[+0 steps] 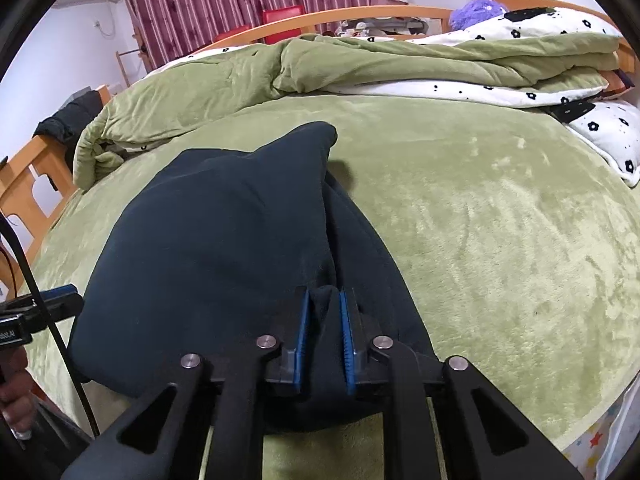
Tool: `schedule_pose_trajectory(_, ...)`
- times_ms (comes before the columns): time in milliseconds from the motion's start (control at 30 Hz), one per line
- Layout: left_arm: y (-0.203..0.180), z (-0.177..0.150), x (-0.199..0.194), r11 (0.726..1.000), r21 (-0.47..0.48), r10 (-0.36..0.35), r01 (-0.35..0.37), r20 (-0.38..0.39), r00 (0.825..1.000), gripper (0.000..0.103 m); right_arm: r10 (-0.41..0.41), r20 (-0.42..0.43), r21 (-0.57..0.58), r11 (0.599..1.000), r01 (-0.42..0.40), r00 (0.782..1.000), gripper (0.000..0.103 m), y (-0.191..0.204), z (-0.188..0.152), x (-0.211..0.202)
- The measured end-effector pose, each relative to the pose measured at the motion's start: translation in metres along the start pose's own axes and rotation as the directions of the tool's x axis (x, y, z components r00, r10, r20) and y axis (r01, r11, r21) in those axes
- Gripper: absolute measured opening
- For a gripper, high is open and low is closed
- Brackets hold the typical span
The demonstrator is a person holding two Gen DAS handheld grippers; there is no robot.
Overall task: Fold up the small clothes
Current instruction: 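Lift the grasped edge with the right tool and fold it over the sweatshirt, then hold the folded edge with the right tool and press it flat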
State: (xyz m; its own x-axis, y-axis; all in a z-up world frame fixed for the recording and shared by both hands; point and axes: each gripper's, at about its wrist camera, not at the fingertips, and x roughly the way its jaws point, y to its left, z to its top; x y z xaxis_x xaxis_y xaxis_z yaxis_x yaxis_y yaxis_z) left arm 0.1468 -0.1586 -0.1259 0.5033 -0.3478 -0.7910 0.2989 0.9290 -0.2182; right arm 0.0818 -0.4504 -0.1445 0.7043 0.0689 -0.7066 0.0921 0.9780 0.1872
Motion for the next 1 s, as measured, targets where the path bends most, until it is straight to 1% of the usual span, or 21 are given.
schedule_pose_trajectory(67, 0.001, -0.003, 0.001, 1.000, 0.005, 0.006, -0.006, -0.007, 1.000, 0.072, -0.009, 0.001, -0.017, 1.000, 0.009, 1.000, 0.011, 0.002, -0.002, 0.000)
schedule_pose_trajectory(133, 0.001, -0.005, 0.005, 0.999, 0.015, 0.028, -0.028, -0.021, 0.999, 0.076, -0.015, -0.010, -0.022, 1.000, 0.015, 1.000, 0.011, 0.002, -0.002, 0.001)
schedule_pose_trajectory(200, -0.001, -0.010, 0.012, 0.998, 0.031, 0.057, -0.055, -0.047, 0.997, 0.076, -0.012, -0.023, -0.022, 1.000, 0.011, 1.000, 0.012, 0.002, -0.001, 0.003)
schedule_pose_trajectory(300, -0.002, -0.015, 0.014, 0.997, 0.041, 0.069, -0.067, -0.049, 0.996, 0.076, 0.005, -0.031, -0.009, 1.000, -0.005, 1.000, 0.019, -0.001, 0.008, 0.000)
schedule_pose_trajectory(433, 0.004, -0.014, 0.015, 0.999, 0.025, 0.038, -0.036, -0.062, 0.997, 0.078, 0.031, -0.002, -0.013, 0.999, -0.031, 1.000, 0.032, 0.001, 0.032, 0.003)
schedule_pose_trajectory(500, 0.008, -0.014, 0.016, 1.000, 0.014, 0.024, -0.023, -0.068, 0.997, 0.079, 0.046, -0.008, -0.010, 0.999, -0.046, 0.999, 0.033, 0.003, 0.044, 0.013)
schedule_pose_trajectory(600, 0.008, -0.014, 0.017, 1.000, 0.018, 0.011, -0.010, -0.067, 0.998, 0.080, 0.057, -0.042, 0.027, 0.998, -0.056, 0.997, 0.033, 0.004, 0.059, 0.040)
schedule_pose_trajectory(633, 0.008, -0.015, 0.017, 1.000, 0.021, 0.010, -0.009, -0.068, 0.998, 0.080, 0.060, -0.065, 0.041, 0.997, -0.057, 0.996, 0.025, 0.003, 0.063, 0.049)
schedule_pose_trajectory(667, 0.008, -0.015, 0.017, 1.000, 0.021, 0.008, -0.006, -0.069, 0.998, 0.080, 0.072, -0.093, 0.042, 0.997, -0.068, 0.993, 0.014, 0.005, 0.066, 0.057)
schedule_pose_trajectory(700, 0.008, -0.015, 0.017, 1.000, 0.022, 0.011, -0.009, -0.070, 0.997, 0.080, 0.092, -0.109, 0.024, 0.996, -0.090, 0.990, 0.008, 0.009, 0.068, 0.060)
schedule_pose_trajectory(733, 0.008, -0.015, 0.017, 1.000, 0.026, 0.011, -0.010, -0.067, 0.998, 0.080, 0.077, -0.095, -0.034, 0.996, -0.080, 0.993, 0.007, 0.015, 0.071, 0.057)
schedule_pose_trajectory(767, 0.007, -0.014, 0.017, 1.000, 0.028, 0.010, -0.008, -0.065, 0.998, 0.080, 0.069, -0.025, -0.079, 0.994, -0.070, 0.997, 0.006, 0.018, 0.073, 0.045)
schedule_pose_trajectory(800, 0.007, -0.014, 0.017, 1.000, 0.029, 0.008, -0.006, -0.064, 0.998, 0.080, 0.090, 0.022, -0.081, 0.993, -0.088, 0.996, 0.006, 0.016, 0.074, 0.036)
schedule_pose_trajectory(833, 0.006, -0.013, 0.017, 1.000, 0.031, 0.004, -0.002, -0.063, 0.998, 0.080, 0.114, 0.047, -0.052, 0.992, -0.112, 0.992, 0.006, 0.010, 0.075, 0.031)
schedule_pose_trajectory(867, 0.006, -0.013, 0.017, 0.999, 0.032, -0.003, 0.005, -0.061, 0.998, 0.080, 0.110, 0.025, -0.014, 0.994, -0.109, 0.994, 0.006, 0.003, 0.075, 0.034)
schedule_pose_trajectory(900, 0.006, -0.013, 0.017, 0.999, 0.032, -0.006, 0.008, -0.060, 0.998, 0.080, 0.087, -0.010, -0.003, 0.996, -0.087, 0.996, 0.006, 0.001, 0.073, 0.042)
schedule_pose_trajectory(933, 0.005, -0.012, 0.017, 0.999, 0.034, -0.011, 0.013, -0.059, 0.998, 0.080, 0.046, -0.058, -0.007, 0.999, -0.046, 0.997, 0.005, 0.000, 0.067, 0.056)
schedule_pose_trajectory(1000, 0.003, -0.012, 0.016, 0.999, 0.038, -0.014, 0.016, -0.056, 0.998, 0.080, 0.000, -0.106, -0.022, 1.000, -0.003, 0.994, 0.005, 0.001, 0.057, 0.073)
